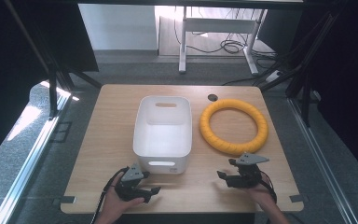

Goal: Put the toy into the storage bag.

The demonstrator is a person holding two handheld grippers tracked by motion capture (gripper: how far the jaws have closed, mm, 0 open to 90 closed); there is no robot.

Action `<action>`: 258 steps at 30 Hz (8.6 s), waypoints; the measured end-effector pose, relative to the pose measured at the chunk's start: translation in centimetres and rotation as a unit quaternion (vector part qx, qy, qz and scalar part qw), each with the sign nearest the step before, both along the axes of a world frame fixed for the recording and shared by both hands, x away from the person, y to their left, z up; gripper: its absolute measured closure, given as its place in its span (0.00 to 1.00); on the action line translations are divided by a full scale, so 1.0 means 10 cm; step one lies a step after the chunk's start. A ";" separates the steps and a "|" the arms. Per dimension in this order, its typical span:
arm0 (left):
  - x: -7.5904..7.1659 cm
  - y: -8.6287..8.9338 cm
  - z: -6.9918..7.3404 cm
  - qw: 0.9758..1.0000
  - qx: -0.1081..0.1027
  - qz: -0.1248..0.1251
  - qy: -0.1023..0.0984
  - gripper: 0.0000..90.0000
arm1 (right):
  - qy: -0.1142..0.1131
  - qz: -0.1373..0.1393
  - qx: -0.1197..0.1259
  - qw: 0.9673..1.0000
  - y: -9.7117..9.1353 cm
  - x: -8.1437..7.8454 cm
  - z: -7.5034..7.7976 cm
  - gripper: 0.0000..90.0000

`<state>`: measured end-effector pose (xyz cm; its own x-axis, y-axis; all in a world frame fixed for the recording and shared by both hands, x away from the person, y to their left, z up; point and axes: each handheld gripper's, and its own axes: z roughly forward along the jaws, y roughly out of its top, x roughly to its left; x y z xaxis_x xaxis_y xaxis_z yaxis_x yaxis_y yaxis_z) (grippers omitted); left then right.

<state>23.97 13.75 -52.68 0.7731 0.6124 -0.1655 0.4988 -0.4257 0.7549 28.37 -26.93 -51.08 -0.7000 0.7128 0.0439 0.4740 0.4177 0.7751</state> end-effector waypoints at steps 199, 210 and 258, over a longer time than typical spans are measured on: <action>-0.02 -0.15 -0.07 1.000 0.009 -0.016 0.007 0.29 | -0.013 0.187 0.228 0.955 0.11 0.99 1.56 0.57; -0.02 -0.14 -0.07 1.000 0.010 -0.015 0.008 0.29 | -0.022 0.197 0.234 0.952 0.20 0.94 1.63 0.57; -0.03 -0.15 -0.07 1.000 0.009 -0.016 0.008 0.29 | -0.073 0.279 0.270 0.919 0.74 0.65 2.10 0.56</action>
<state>23.67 12.25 -53.33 0.7897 0.5904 -0.1665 0.4962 -0.4551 0.7394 34.91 -19.53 -30.13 -0.9762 0.1440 0.1625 0.1778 0.1006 0.9789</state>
